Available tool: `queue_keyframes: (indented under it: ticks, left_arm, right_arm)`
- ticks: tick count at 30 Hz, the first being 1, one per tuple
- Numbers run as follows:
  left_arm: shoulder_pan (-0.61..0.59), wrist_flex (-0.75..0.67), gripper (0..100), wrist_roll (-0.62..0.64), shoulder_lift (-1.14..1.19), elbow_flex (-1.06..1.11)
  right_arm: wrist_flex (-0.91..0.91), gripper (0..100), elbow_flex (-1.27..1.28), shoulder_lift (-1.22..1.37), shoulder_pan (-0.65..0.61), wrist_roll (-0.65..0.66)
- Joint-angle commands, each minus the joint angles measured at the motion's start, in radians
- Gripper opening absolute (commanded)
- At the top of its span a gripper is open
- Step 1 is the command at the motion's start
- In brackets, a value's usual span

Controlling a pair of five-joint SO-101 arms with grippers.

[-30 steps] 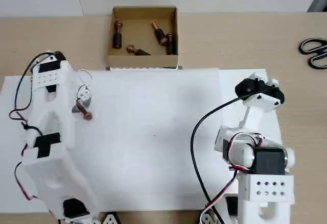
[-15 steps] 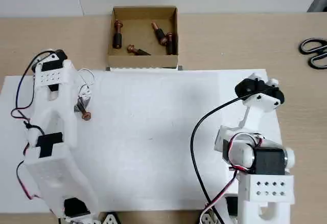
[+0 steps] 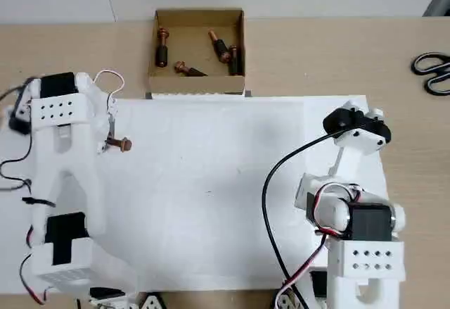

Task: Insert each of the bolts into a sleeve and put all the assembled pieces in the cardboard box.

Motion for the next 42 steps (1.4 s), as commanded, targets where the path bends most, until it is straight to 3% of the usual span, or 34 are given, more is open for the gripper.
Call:
queue_keyframes:
  ticks: [1, 12, 20, 24, 30, 36, 42]
  left_arm:
    - [0.005, 0.037, 1, 0.138, -0.023, -0.022]
    - [0.000, 0.035, 2, 0.150, 0.057, -0.025]
    - [0.006, 0.040, 32, 0.083, 0.052, -0.027]
    - [0.003, 0.040, 37, 0.071, 0.051, -0.027]
    - [-0.002, 0.100, 37, -0.253, 0.049, -0.111]
    - [-0.003, 0.121, 37, -0.496, 0.032, -0.239]
    - [-0.005, 0.120, 32, -0.557, -0.015, -0.323]
  right_arm:
    - [-0.002, 0.3, 0.000, -0.016, 0.004, 0.008]
    - [-0.004, 0.3, 0.000, -0.016, 0.004, 0.008]
    - [-0.004, 0.3, 0.000, -0.016, 0.004, 0.008]
    - [-0.004, 0.3, 0.000, -0.016, 0.002, 0.008]
    - [-0.002, 0.3, 0.000, -0.016, 0.002, 0.009]
    - [-0.002, 0.3, 0.000, -0.016, 0.002, 0.012]
    - [-0.001, 0.3, 0.000, -0.016, 0.002, 0.012]
